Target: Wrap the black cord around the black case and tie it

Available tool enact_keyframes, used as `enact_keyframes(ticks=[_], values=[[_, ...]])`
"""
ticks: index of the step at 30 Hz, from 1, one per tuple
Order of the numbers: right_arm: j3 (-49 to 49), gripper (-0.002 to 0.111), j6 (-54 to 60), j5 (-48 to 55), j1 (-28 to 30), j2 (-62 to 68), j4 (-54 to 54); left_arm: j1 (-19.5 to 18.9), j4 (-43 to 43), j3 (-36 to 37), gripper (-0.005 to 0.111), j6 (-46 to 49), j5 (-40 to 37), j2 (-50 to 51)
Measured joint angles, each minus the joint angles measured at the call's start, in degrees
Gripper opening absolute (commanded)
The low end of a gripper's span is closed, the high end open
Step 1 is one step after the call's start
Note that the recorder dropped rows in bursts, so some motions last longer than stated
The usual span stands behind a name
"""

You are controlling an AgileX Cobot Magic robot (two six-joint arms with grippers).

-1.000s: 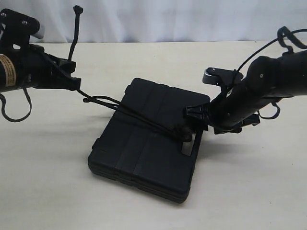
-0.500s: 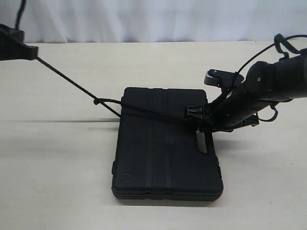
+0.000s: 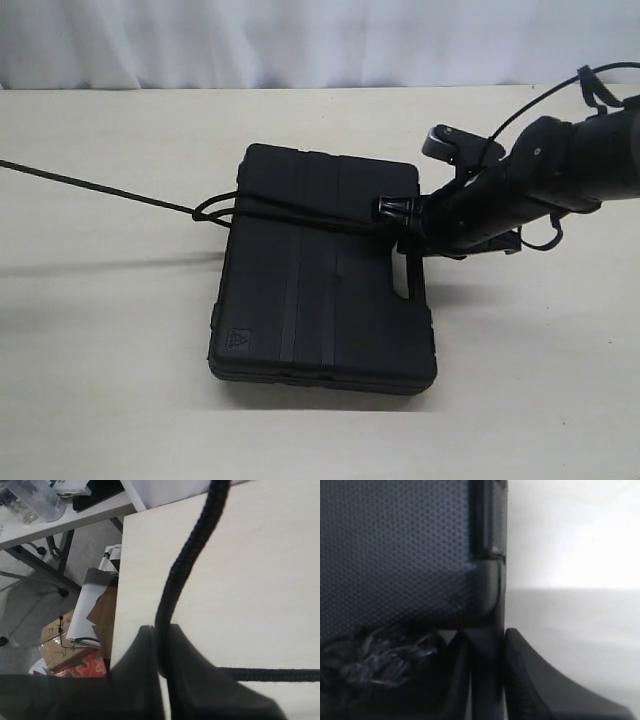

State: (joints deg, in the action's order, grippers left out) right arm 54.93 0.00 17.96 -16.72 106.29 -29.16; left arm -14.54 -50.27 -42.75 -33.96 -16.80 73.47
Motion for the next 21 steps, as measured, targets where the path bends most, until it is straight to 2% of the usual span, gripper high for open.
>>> enact_keyframes(ticks=[10,15,21], values=[[4.25,0.004,1.32,2.36,3.64,0.0,-2.06,-5.1,0.37,0.0,0.0,0.32,1.18,1.47],[5.94,0.004,2.55,4.57,4.56,0.66,-2.6,-5.39,1.39,0.0,0.0,2.01,1.04,5.6],[10.25,0.004,2.93,8.46,4.77,3.73,-2.61,-5.63,1.8,0.0,0.0,5.47,-2.69,10.91]])
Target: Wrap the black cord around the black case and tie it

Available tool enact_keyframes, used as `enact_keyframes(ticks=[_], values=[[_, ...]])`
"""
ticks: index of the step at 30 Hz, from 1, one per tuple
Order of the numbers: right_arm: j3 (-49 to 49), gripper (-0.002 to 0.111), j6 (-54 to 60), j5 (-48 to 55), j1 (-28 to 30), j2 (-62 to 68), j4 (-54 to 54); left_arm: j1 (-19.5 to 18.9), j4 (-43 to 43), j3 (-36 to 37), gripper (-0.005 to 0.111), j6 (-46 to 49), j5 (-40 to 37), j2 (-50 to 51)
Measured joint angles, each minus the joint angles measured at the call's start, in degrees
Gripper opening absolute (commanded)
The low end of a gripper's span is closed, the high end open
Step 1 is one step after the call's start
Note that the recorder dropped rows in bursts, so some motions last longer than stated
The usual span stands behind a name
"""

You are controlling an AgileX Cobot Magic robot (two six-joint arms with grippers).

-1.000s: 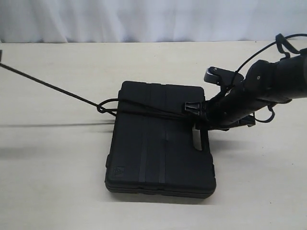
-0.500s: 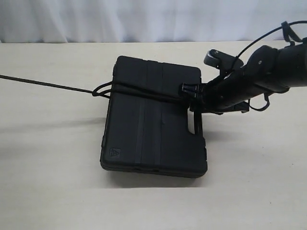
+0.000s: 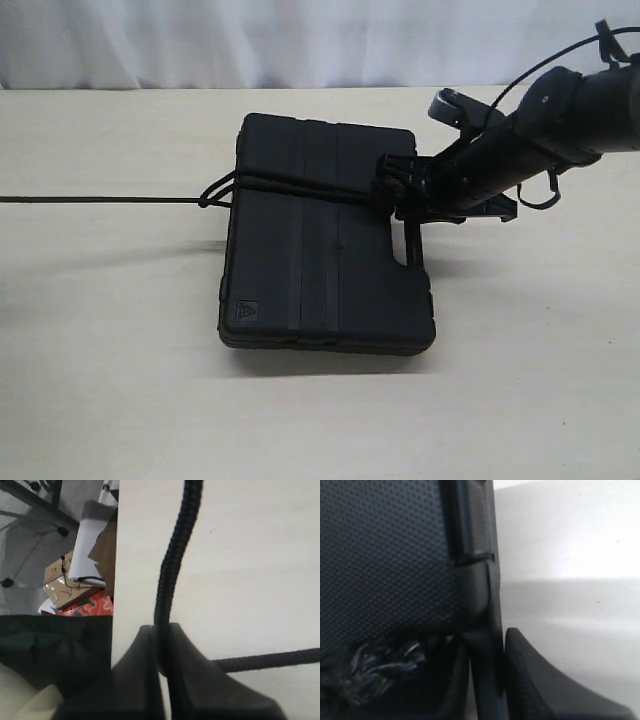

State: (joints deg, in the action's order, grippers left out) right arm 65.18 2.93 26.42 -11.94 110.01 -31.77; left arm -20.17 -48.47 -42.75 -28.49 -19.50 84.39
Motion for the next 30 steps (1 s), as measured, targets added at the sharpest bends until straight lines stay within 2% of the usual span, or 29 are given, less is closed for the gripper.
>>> enact_keyframes(ticks=[12,15,17,23,25,30], values=[[6.23,0.004,1.22,3.56,0.14,6.11,-6.4,-0.48,-10.01,-0.66,0.0,0.35,-2.07,10.66],[7.2,0.004,1.79,3.7,0.14,7.63,-8.94,-0.48,-12.09,-1.73,0.009,0.35,-2.18,12.01],[7.59,0.004,2.69,3.7,0.25,8.4,-10.41,-0.48,-14.01,-2.34,0.019,-0.17,-2.18,12.23],[7.69,0.005,2.22,-1.24,2.51,8.86,-11.55,-2.46,-18.37,-4.13,0.05,-1.26,-9.79,12.23],[7.69,0.005,1.8,-3.1,2.75,8.86,-12.05,-2.46,-18.62,-4.5,0.056,-1.26,-9.79,12.23],[7.93,0.005,2.95,-4.24,2.8,8.86,-13.14,-2.24,-17.37,-6.7,0.057,-4.01,-10.16,12.03]])
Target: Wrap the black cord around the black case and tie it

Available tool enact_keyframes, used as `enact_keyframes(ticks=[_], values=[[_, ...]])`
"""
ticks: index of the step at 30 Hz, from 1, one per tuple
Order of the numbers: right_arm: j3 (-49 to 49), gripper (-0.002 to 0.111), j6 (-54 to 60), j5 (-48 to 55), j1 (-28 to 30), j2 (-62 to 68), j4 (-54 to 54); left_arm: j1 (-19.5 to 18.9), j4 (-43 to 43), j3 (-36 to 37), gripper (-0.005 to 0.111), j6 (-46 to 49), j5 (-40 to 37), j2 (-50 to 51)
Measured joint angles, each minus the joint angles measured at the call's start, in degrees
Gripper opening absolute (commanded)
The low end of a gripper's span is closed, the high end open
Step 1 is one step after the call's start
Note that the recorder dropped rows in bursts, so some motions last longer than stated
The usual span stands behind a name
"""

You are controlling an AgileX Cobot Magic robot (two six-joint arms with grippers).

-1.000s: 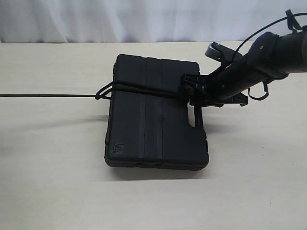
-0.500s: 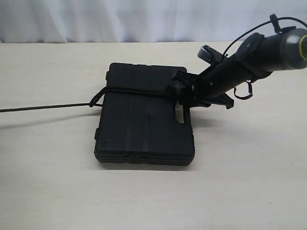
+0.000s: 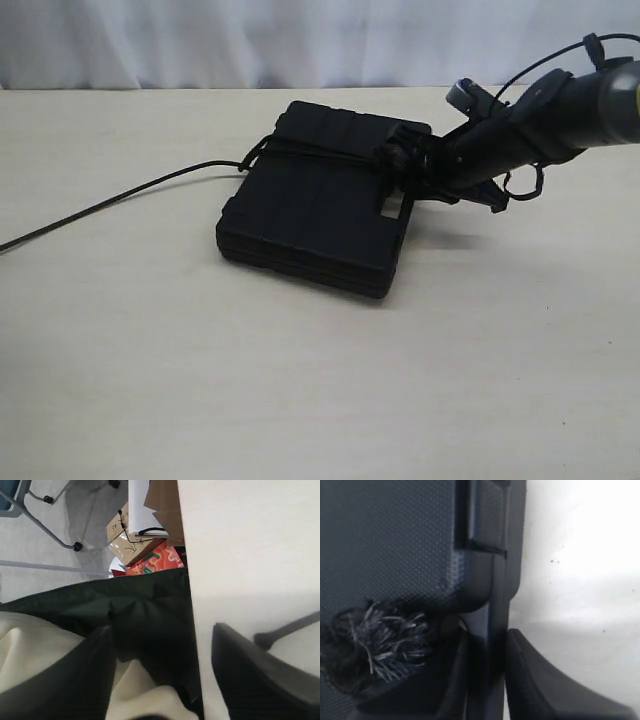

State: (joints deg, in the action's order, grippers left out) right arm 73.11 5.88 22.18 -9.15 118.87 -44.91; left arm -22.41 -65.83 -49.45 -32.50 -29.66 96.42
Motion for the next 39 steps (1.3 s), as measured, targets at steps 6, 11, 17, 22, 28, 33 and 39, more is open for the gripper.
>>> enact_keyframes(ticks=[6,11,17,22,28,33,39], values=[[0.2,0.005,6.82,-1.36,-1.83,0.0,-1.63,3.57,7.02,-4.42,0.056,-1.42,-1.3,-4.01],[0.2,0.005,9.75,0.69,-2.44,0.0,-1.39,7.93,12.11,-6.11,0.056,-1.68,0.2,-9.52],[0.2,0.023,10.14,0.16,-4.28,0.6,-1.25,14.95,19.78,-6.11,0.056,-1.68,2.53,-15.83],[0.3,0.063,10.37,0.95,-5.26,0.66,-2.91,21.38,24.31,-6.11,0.025,-1.68,2.41,-20.92],[0.43,0.061,10.66,6.92,-5.4,-6.17,11.44,29.94,26.4,-6.11,0.0,-1.35,0.09,-25.81],[0.67,0.01,-0.13,19.55,-5.49,-15.85,33.44,36.36,34.86,-6.11,0.0,8.15,-6.98,-27.8],[-0.72,0.004,-4.77,41.15,-5.49,-25.51,45.32,39.19,54.19,-5.99,0.0,23.7,-21.81,-28.18]])
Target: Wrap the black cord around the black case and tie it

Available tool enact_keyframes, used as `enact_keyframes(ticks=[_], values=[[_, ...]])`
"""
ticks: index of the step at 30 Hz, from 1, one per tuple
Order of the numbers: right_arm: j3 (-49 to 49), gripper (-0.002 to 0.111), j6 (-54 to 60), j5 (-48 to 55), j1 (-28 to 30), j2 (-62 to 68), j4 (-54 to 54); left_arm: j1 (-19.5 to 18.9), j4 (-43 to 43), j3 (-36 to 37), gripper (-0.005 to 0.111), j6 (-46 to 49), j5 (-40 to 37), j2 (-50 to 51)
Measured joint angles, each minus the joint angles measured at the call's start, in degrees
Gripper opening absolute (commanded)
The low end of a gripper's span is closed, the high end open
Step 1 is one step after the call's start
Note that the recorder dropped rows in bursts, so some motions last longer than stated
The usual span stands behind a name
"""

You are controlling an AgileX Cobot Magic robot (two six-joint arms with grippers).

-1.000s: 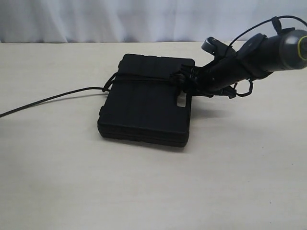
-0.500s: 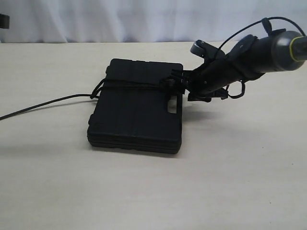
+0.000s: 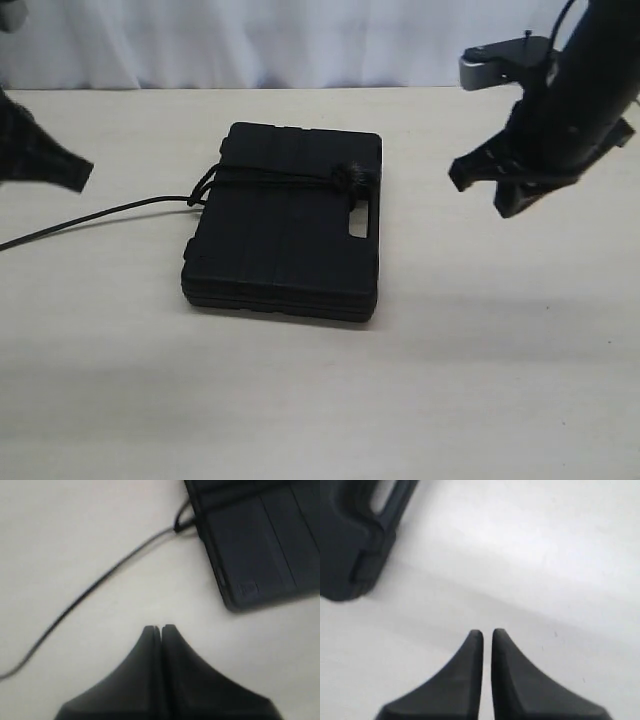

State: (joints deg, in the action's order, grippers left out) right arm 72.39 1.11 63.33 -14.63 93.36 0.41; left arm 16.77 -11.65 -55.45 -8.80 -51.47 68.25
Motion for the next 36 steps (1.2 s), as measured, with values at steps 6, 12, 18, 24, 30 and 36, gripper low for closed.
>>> enact_keyframes(ticks=[6,12,18,24,30,36], values=[[-11.19,0.004,-2.48,1.8,0.0,-16.38,1.27,0.22,9.01,5.54,0.0,4.34,-5.21,-8.95],[-24.71,0.004,-2.54,-9.29,0.0,-36.22,1.38,1.57,15.5,13.47,0.0,12.22,10.24,-31.05],[-37.2,0.004,-0.09,-27.56,0.0,-51.8,2.9,1.78,16.28,21.95,0.0,12.97,35.87,-43.67],[-44.56,0.004,0.03,-29.97,0.0,-61.11,2.9,1.78,16.28,23.46,0.0,13.15,39.96,-45.25],[-45.23,0.004,0.14,-29.97,-0.41,-66.28,3.12,1.78,16.28,23.46,0.0,13.15,40.22,-45.35],[-46.2,0.004,0.14,-30.46,-3.29,-67.49,3.68,1.78,16.28,23.87,0.0,13.15,40.53,-45.64]])
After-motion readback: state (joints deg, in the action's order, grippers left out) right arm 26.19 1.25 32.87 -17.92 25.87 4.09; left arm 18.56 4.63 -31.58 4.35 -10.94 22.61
